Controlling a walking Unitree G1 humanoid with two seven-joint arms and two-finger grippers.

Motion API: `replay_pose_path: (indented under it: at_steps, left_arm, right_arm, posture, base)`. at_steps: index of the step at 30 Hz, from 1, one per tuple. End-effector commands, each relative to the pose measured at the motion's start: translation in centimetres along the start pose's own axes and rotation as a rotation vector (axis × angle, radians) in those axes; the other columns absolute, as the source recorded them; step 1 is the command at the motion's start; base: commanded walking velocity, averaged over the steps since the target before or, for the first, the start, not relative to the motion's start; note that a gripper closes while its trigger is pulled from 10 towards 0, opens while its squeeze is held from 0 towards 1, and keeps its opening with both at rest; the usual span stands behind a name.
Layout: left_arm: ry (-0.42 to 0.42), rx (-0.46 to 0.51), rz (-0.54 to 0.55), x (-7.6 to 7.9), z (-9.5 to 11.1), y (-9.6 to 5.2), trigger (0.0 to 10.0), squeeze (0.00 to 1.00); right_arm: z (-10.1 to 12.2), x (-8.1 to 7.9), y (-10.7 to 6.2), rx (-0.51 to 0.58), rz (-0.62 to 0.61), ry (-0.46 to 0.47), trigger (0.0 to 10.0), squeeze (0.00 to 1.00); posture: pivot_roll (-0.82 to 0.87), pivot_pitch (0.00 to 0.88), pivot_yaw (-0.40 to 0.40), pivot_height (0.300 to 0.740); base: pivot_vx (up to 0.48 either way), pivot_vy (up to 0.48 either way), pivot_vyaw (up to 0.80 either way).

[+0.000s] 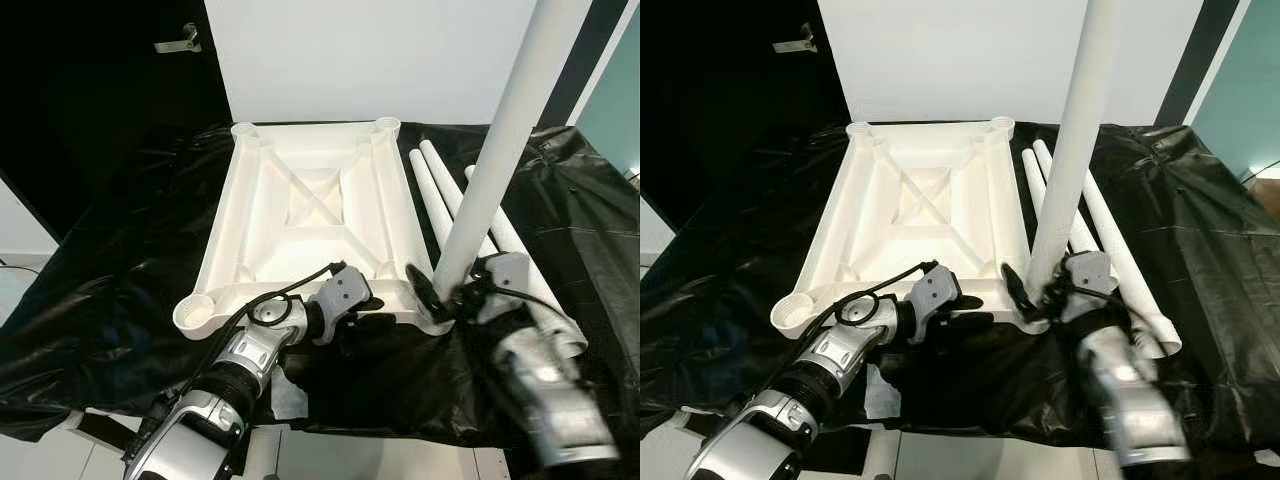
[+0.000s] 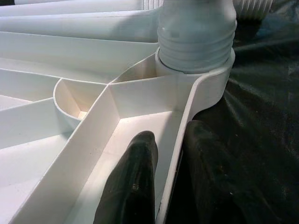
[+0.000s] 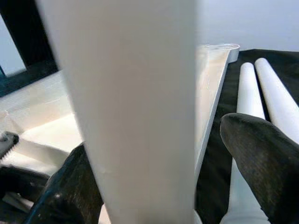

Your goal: Building children table

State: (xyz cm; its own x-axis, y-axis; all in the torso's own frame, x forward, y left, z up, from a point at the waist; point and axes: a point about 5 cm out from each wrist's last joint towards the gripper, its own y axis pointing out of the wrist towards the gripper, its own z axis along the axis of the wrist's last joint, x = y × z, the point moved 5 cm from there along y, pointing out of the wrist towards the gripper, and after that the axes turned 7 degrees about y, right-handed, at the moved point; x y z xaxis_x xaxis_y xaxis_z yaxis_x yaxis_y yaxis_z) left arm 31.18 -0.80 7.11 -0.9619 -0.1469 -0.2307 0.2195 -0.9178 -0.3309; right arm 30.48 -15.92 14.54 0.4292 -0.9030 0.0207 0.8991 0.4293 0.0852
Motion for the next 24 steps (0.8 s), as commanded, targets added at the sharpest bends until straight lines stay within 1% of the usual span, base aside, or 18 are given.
replay_pose_path:
  at_steps: [1, 2, 3, 4, 5, 7, 9, 11, 12, 17, 21, 22, 24]
  left_arm:
    - [-0.085, -0.116, -0.124, 3.0, -3.6, 0.2, 10.0, 0.00]
    - [-0.083, -0.114, -0.126, 3.0, -3.4, 0.3, 10.0, 0.00]
    - [-0.083, -0.114, -0.126, 3.0, -3.4, 0.3, 10.0, 0.00]
    - [-0.083, -0.099, -0.125, 2.8, -3.1, 0.3, 10.0, 0.00]
    - [-0.083, -0.097, -0.123, 2.7, -3.1, 0.2, 10.0, 0.00]
    - [-0.083, -0.097, -0.122, 2.6, -3.1, 0.2, 10.0, 0.00]
    - [-0.081, -0.105, -0.116, 2.5, -3.2, 0.1, 10.0, 0.00]
    - [-0.080, -0.107, -0.116, 2.5, -3.3, 0.1, 10.0, 0.00]
    - [-0.080, -0.107, -0.116, 2.5, -3.3, 0.1, 10.0, 0.00]
    - [-0.080, -0.105, -0.113, 2.3, -3.2, 0.1, 10.0, 0.00]
    - [-0.080, -0.105, -0.113, 2.3, -3.2, 0.1, 10.0, 0.00]
    - [-0.080, -0.107, -0.113, 2.3, -3.2, 0.0, 10.0, 0.00]
    - [-0.080, -0.111, -0.114, 2.3, -3.3, -0.1, 10.0, 0.00]
  right_arm:
    - [0.1, -0.9, 0.2, -0.015, 0.073, 0.020, 10.0, 0.00]
    - [-0.1, -1.3, -0.4, -0.065, 0.148, 0.024, 4.9, 0.00]
    - [-0.1, -1.3, -0.4, -0.065, 0.148, 0.024, 4.9, 0.00]
    - [-0.5, -2.1, -1.6, -0.141, 0.266, 0.037, 3.5, 0.00]
    - [-0.7, -2.5, -2.0, -0.163, 0.300, 0.026, 0.0, 0.00]
    - [-0.8, -2.6, -2.2, -0.172, 0.314, 0.016, 0.0, 0.00]
    - [-1.3, -3.5, -1.9, -0.183, 0.342, 0.001, 0.0, 0.00]
    - [-1.5, -4.0, -1.7, -0.186, 0.353, 0.011, 0.0, 0.00]
    - [-1.5, -4.0, -1.7, -0.186, 0.353, 0.011, 0.0, 0.00]
    - [-2.4, -4.1, -1.3, -0.201, 0.331, 0.076, 0.0, 0.00]
    - [-2.4, -4.2, -1.3, -0.203, 0.330, 0.083, 0.0, 0.00]
    - [-2.7, -4.1, -1.0, -0.191, 0.276, 0.122, 0.0, 0.00]
    - [-3.7, -3.3, 0.0, -0.140, 0.055, 0.205, 0.0, 0.00]
  posture:
    - [-0.11, 0.002, 0.022, 0.740]
    - [-0.11, 0.000, 0.024, 0.740]
    - [-0.11, 0.000, 0.024, 0.740]
    - [-0.11, 0.000, 0.021, 0.740]
    - [-0.11, 0.000, 0.021, 0.740]
    - [-0.11, 0.000, 0.021, 0.740]
    - [-0.11, 0.000, 0.021, 0.740]
    - [-0.11, 0.000, 0.021, 0.740]
    - [-0.11, 0.000, 0.021, 0.740]
    - [-0.10, 0.000, 0.021, 0.740]
    - [-0.10, 0.000, 0.021, 0.740]
    - [-0.10, 0.000, 0.023, 0.740]
    - [-0.09, 0.000, 0.026, 0.740]
  base:
    - [0.000, 0.000, 0.00]
    - [0.000, 0.000, 0.00]
    - [0.000, 0.000, 0.00]
    - [0.000, 0.000, 0.00]
    - [0.000, 0.000, 0.00]
    - [0.000, 0.000, 0.00]
    - [0.000, 0.000, 0.00]
    - [0.000, 0.000, 0.00]
    - [0.000, 0.000, 0.00]
    - [0.000, 0.000, 0.00]
    - [0.000, 0.000, 0.00]
    - [0.000, 0.000, 0.00]
    - [0.000, 0.000, 0.00]
